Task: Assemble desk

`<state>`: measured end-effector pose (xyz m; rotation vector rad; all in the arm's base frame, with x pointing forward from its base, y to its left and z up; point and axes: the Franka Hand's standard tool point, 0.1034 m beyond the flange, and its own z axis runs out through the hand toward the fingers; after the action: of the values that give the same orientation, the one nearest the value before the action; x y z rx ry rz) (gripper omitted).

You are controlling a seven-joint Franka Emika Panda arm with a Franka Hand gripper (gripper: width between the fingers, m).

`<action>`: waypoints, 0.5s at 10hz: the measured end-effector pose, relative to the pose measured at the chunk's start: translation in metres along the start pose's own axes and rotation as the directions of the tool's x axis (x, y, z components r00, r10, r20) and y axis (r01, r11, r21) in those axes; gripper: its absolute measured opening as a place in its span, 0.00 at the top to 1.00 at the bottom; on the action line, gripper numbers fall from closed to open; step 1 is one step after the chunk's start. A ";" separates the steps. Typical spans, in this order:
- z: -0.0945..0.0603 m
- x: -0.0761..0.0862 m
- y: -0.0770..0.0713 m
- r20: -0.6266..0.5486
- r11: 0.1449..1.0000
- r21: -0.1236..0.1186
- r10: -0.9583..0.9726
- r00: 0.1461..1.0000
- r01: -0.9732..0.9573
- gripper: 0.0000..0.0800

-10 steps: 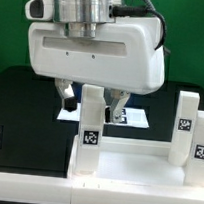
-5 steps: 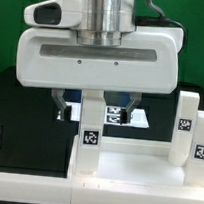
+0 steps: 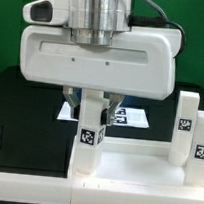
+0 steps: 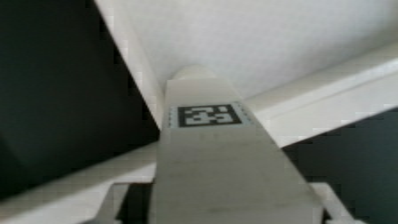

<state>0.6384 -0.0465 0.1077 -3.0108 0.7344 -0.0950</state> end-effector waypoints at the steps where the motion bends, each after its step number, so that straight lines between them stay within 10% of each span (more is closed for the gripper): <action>1: 0.001 0.000 0.001 -0.025 0.977 0.000 0.214 0.976 -0.214 0.64; 5: 0.001 0.002 0.008 0.008 0.810 0.037 0.585 0.811 -0.585 0.64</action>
Offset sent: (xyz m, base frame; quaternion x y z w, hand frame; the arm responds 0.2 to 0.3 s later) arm 0.0000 0.0000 0.0000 0.0000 0.0000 0.1296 0.9916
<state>0.6363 -0.0546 0.1059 -2.5947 1.5961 -0.0890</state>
